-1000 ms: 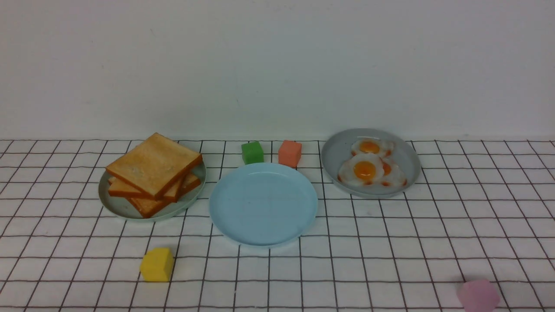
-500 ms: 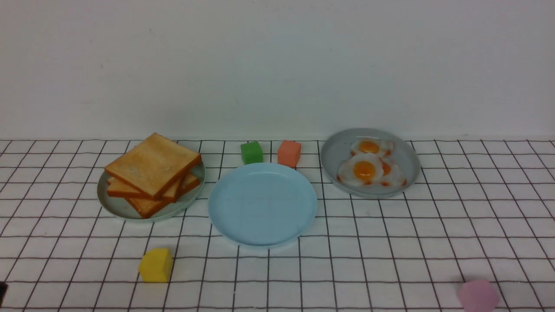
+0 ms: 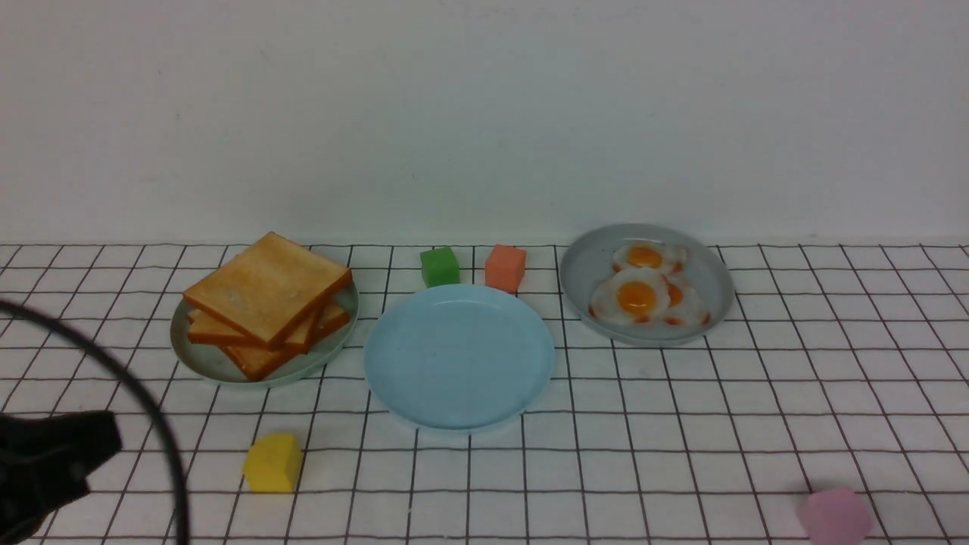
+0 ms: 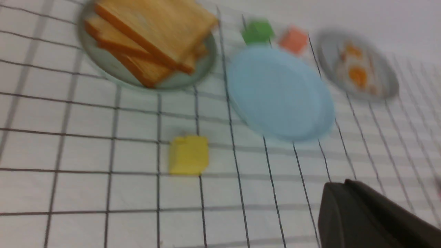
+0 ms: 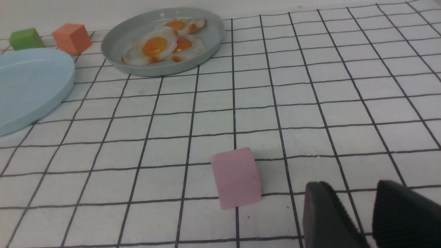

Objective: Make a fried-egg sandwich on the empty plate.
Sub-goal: Use the left arm to grab a slice of bread, then use the left arm to put a slice of bread into the empty plate in the middle, then use the right arm to grab a fried egg

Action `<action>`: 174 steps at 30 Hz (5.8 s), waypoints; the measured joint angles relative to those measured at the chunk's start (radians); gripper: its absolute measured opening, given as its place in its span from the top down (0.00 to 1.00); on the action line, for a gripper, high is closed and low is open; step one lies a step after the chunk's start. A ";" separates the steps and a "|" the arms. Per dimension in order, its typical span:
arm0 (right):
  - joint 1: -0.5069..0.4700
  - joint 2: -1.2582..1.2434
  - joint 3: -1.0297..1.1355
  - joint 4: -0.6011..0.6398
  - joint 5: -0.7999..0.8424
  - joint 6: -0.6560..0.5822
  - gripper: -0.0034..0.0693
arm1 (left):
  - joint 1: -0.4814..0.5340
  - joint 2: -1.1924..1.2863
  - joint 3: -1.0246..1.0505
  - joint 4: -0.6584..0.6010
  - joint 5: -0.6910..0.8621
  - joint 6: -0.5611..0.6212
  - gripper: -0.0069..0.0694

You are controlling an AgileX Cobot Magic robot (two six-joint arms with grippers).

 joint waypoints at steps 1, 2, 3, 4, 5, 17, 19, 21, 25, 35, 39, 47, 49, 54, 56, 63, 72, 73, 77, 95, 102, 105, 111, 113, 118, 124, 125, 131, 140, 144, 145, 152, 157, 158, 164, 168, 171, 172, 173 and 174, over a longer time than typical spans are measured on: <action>0.000 0.000 0.000 0.000 0.000 0.000 0.62 | -0.026 0.040 -0.038 0.015 0.023 0.007 0.93; 0.000 0.000 0.000 0.000 0.000 0.000 0.62 | -0.056 0.087 -0.072 0.035 0.044 0.010 0.93; 0.000 0.000 0.000 0.000 -0.002 0.000 0.62 | -0.084 0.129 -0.102 0.053 0.057 0.010 0.93; 0.000 0.000 0.000 0.000 -0.003 0.000 0.62 | -0.093 0.138 -0.108 0.060 0.061 0.010 0.93; 0.000 0.000 0.000 0.021 -0.016 0.013 0.62 | -0.125 0.200 -0.147 0.081 0.069 0.009 0.93; 0.000 0.000 -0.041 0.471 -0.202 0.269 0.66 | -0.159 0.556 -0.355 0.128 0.147 0.005 0.93; 0.000 0.012 -0.121 0.471 -0.082 0.235 0.71 | -0.171 0.595 -0.381 0.130 0.168 0.005 0.93; 0.000 0.065 -0.260 0.454 0.072 0.136 0.80 | -0.211 0.646 -0.413 0.155 0.183 0.005 0.93; 0.000 0.235 -0.545 0.408 0.410 -0.115 0.95 | -0.309 0.747 -0.503 0.273 0.200 -0.059 0.93; 0.096 0.423 -0.830 0.371 0.635 -0.258 0.95 | -0.193 1.084 -0.838 0.486 0.242 -0.183 0.93; 0.100 0.423 -0.833 0.352 0.658 -0.259 0.95 | -0.123 1.210 -0.943 0.495 0.247 -0.162 0.92; 0.100 0.423 -0.833 0.341 0.669 -0.262 0.94 | -0.110 1.316 -0.993 0.519 0.170 -0.051 0.64; 0.100 0.423 -0.833 0.341 0.671 -0.262 0.94 | -0.110 1.325 -0.994 0.533 0.146 -0.049 0.55; 0.100 0.423 -0.833 0.340 0.675 -0.262 0.94 | -0.110 1.374 -0.997 0.566 0.097 -0.046 0.38; 0.100 0.423 -0.833 0.340 0.675 -0.262 0.94 | -0.110 1.399 -0.998 0.568 0.092 -0.046 0.36; 0.100 0.423 -0.834 0.340 0.686 -0.262 0.93 | -0.110 1.432 -1.009 0.599 0.083 -0.043 0.42; 0.100 0.423 -0.834 0.340 0.745 -0.261 0.92 | -0.114 1.407 -1.013 0.584 0.118 -0.039 0.85; 0.100 0.423 -0.834 0.340 0.746 -0.261 0.92 | -0.114 1.374 -1.013 0.581 0.147 -0.041 0.89; 0.100 0.423 -0.834 0.340 0.747 -0.261 0.92 | -0.134 1.270 -1.013 0.567 0.177 -0.054 0.89; 0.100 0.423 -0.834 0.340 0.784 -0.261 0.90 | -0.499 1.319 -1.021 0.565 0.129 -0.073 0.89; 0.100 0.423 -0.834 0.340 0.794 -0.261 0.90 | -0.499 1.384 -1.020 0.572 0.119 -0.073 0.64; 0.100 0.423 -0.834 0.340 0.790 -0.261 0.89 | -0.499 1.385 -1.020 0.571 0.123 -0.073 0.51; 0.100 0.430 -0.834 0.340 0.769 -0.227 0.89 | -0.499 1.357 -1.027 0.546 0.199 -0.101 0.35; 0.100 0.465 -0.836 0.341 0.736 -0.213 0.89 | -0.505 1.310 -1.054 0.532 0.262 -0.142 0.38; 0.100 0.671 -0.855 0.372 0.629 -0.228 0.88 | -0.520 1.046 -1.084 0.462 0.377 -0.195 0.69; 0.100 0.950 -0.948 0.418 0.554 -0.289 0.88 | -0.520 0.655 -0.841 0.407 0.375 -0.181 0.93; 0.100 1.003 -0.971 0.419 0.538 -0.294 0.88 | -0.520 0.585 -0.772 0.395 0.336 -0.180 0.93; 0.131 1.276 -1.109 0.405 0.501 -0.314 0.87 | -0.520 0.230 -0.407 0.356 0.137 -0.177 0.93; 0.160 1.780 -1.464 0.301 0.474 -0.314 0.75 | -0.520 -0.279 0.028 0.354 -0.216 -0.176 0.93; 0.160 1.927 -1.607 0.243 0.475 -0.314 0.59 | -0.520 -0.335 0.066 0.354 -0.232 -0.176 0.93; 0.160 1.962 -1.646 0.234 0.475 -0.314 0.55 | -0.520 -0.337 0.067 0.354 -0.232 -0.176 0.93; 0.160 2.169 -1.855 0.202 0.460 -0.300 0.39 | -0.520 -0.333 0.069 0.354 -0.298 -0.174 0.93; 0.160 2.294 -1.973 0.210 0.456 -0.288 0.37 | -0.520 -0.333 0.069 0.353 -0.357 -0.174 0.93; 0.160 2.322 -2.000 0.219 0.455 -0.286 0.37 | -0.520 -0.333 0.069 0.353 -0.366 -0.174 0.93; 0.160 2.354 -2.025 0.216 0.443 -0.266 0.37 | -0.520 -0.333 0.069 0.352 -0.368 -0.174 0.93; 0.160 2.364 -2.028 0.213 0.424 -0.262 0.37 | -0.520 -0.333 0.069 0.352 -0.367 -0.174 0.93; 0.160 2.372 -2.028 0.213 0.405 -0.261 0.37 | -0.520 -0.333 0.069 0.352 -0.365 -0.174 0.93; 0.160 2.376 -2.029 0.213 0.398 -0.261 0.37 | -0.520 -0.333 0.069 0.352 -0.365 -0.174 0.93; 0.160 2.380 -2.029 0.213 0.392 -0.261 0.37 | -0.520 -0.333 0.069 0.352 -0.365 -0.175 0.93; 0.160 2.382 -2.029 0.213 0.389 -0.261 0.37 | -0.520 -0.333 0.069 0.351 -0.365 -0.175 0.93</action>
